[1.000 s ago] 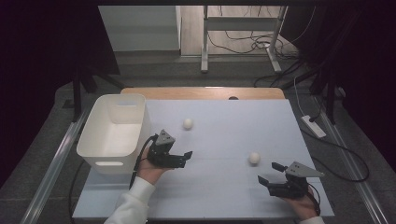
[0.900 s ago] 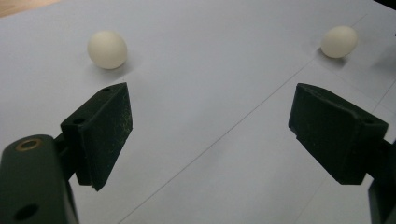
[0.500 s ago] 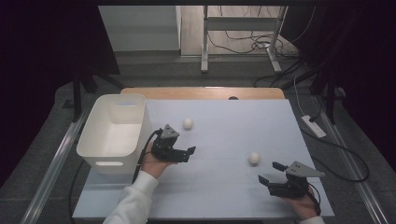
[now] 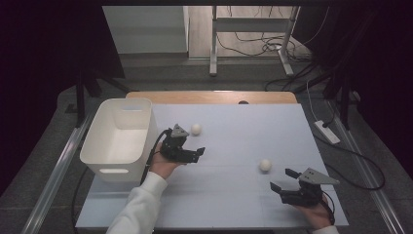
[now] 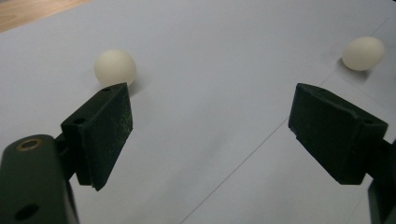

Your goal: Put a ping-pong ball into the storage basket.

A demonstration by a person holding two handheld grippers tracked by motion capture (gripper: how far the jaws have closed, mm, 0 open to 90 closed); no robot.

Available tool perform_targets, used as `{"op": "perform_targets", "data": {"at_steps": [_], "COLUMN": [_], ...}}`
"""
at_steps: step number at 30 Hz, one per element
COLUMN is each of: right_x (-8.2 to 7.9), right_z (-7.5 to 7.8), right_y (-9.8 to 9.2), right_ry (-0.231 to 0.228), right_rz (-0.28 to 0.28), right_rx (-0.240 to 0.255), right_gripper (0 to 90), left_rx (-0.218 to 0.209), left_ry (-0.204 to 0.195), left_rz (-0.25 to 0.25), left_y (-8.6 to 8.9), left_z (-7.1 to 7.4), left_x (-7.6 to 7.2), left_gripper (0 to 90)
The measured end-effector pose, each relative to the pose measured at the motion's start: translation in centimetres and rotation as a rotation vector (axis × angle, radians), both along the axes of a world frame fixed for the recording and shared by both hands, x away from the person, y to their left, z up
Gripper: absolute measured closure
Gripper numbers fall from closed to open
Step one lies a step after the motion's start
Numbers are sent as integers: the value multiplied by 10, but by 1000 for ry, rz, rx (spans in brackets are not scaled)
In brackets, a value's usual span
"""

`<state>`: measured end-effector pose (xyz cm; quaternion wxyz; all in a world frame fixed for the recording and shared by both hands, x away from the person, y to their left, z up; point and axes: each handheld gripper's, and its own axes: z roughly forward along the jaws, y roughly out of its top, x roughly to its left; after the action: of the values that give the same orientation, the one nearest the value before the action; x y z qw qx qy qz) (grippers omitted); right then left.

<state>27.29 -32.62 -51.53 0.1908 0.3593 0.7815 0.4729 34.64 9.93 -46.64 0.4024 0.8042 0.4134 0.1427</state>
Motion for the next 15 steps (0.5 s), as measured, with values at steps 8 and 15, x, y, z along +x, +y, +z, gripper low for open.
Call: {"op": "perform_targets", "data": {"at_steps": [8,15], "right_x": [0,1], "right_z": [0,-1], "right_y": [0,0], "right_ry": [0,5], "right_rz": [3,0], "right_rx": [-3,0], "right_gripper": [172,172], "left_rx": [17,26], "left_ry": [11,23], "left_rz": [18,30], "left_y": [3,3], "left_z": [-3,-5], "left_x": [9,19], "left_gripper": [146,146]}}
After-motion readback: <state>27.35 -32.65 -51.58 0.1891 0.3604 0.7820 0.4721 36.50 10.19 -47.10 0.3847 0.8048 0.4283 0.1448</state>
